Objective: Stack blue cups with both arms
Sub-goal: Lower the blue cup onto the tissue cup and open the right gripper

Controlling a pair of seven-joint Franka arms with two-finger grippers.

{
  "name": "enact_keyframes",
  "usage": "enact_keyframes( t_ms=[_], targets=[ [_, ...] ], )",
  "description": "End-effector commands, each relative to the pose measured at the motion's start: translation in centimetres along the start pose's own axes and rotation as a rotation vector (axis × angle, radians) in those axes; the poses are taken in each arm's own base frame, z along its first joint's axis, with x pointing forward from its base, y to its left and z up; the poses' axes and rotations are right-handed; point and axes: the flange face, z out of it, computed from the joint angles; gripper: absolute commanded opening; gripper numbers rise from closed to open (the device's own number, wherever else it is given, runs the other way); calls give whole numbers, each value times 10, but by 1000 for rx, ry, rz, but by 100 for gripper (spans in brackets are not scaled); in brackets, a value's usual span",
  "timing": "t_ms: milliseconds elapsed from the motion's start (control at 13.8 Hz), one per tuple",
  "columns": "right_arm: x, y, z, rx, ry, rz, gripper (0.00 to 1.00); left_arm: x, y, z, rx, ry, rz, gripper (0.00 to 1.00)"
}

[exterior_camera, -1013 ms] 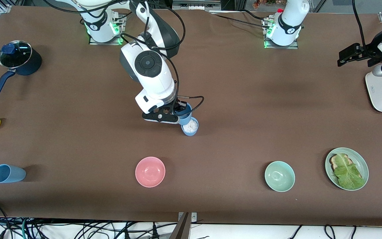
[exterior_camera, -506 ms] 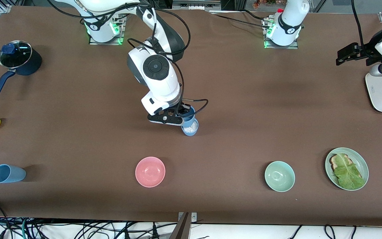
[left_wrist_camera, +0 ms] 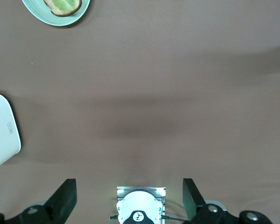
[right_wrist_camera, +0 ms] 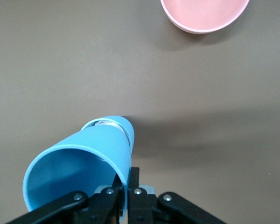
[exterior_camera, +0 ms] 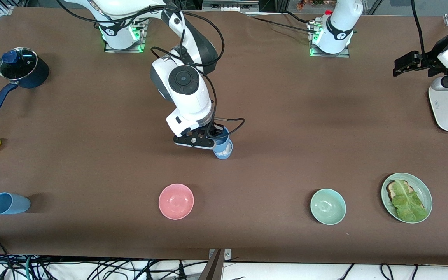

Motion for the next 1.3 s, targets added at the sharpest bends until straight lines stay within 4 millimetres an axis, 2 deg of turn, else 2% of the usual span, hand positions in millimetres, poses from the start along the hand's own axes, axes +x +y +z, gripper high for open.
enact_keyframes(
  t_ms=[0, 217, 796, 868, 940, 1013, 1085, 1157, 1230],
  targets=[
    [0, -16, 5, -8, 29, -4, 0, -2, 4, -3, -25, -4, 4, 100],
    [0, -16, 9, -14, 29, -4, 0, -1, -1, -3, -29, -3, 56, 100],
    [-1, -12, 21, -20, 29, -4, 0, 4, 1, 0, -29, -8, 57, 100],
    [-2, -12, 22, -20, 28, -5, 2, 5, 1, 1, -29, -8, 57, 100],
    [0, -11, 22, -15, 30, -3, 24, 5, 1, 0, -29, -6, 57, 100],
    [0, -11, 22, -15, 30, -3, 63, 6, 1, 0, -29, -5, 59, 100],
    [0, -11, 20, -13, 32, -3, 85, 6, 1, 0, -29, -5, 59, 100],
    [1, -10, 15, -15, 32, -2, 99, 6, 4, 0, -28, -5, 63, 100],
    [1, -9, 8, -15, 34, -2, 100, 6, 4, 0, -26, -5, 64, 100]
  ],
)
